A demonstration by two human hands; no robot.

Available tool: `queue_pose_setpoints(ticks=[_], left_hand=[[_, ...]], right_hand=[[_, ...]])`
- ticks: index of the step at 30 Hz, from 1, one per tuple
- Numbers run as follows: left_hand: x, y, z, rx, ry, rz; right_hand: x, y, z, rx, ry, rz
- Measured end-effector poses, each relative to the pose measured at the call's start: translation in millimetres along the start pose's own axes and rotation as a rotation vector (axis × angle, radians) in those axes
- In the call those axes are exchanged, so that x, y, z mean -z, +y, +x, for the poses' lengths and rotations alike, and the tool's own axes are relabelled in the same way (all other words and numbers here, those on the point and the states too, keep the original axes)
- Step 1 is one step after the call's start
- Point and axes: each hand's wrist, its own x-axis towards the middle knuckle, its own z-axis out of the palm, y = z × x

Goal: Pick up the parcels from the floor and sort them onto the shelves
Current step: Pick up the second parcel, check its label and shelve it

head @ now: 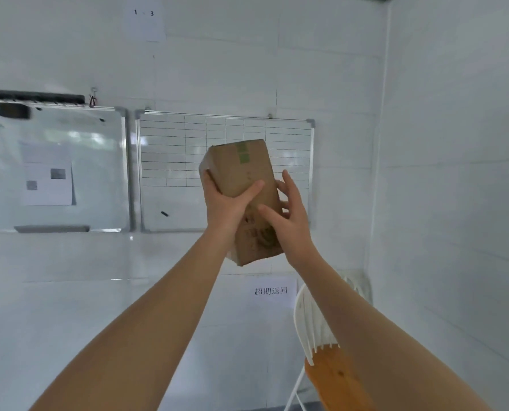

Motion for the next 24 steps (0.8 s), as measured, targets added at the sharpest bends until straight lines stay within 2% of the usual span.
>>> queue_pose_setpoints(ticks=[2, 4, 7, 9, 11, 13, 15, 18, 22, 24], left_hand=[[7.8, 2.9, -1.1, -0.013, -0.078, -0.058], [10.8, 5.4, -3.7, -0.041, -0.114, -0.092], [5.8, 12.2, -10.7, -0.097, -0.065, -0.122], [-1.3, 15.7, -12.5, -0.161, -0.006, -0.014], [-10.0, 18.0, -14.8, -0.190, 0.029, 0.143], [-20.7, 18.4, -19.6, -0.145, 0.050, 0.304], [-30.3, 18.7, -23.1, -0.101, 0.053, 0.359], [-37.2, 17.9, -20.4, -0.079, 0.030, 0.317], [-28.1, 15.0, -10.8, -0.103, -0.014, 0.256], [-17.3, 14.7, -9.9, -0.077, -0.087, 0.088]], right_hand=[[10.2, -1.2, 2.2, -0.035, -0.019, 0.112], [14.5, -1.9, 1.7, -0.009, -0.039, 0.092], [11.9, -2.0, -3.1, 0.012, -0.113, 0.173], [8.4, 0.2, -4.4, 0.004, -0.107, 0.205], [2.8, -1.6, -5.9, 0.043, -0.040, 0.120], [-3.0, -0.5, -4.8, 0.147, 0.055, -0.067], [-4.7, 2.0, -1.0, 0.197, 0.108, -0.209], [2.1, 4.1, 4.1, 0.200, 0.099, -0.291], [22.7, 5.6, 1.9, 0.124, -0.037, -0.108], [35.8, 11.0, 2.3, 0.141, 0.049, -0.155]])
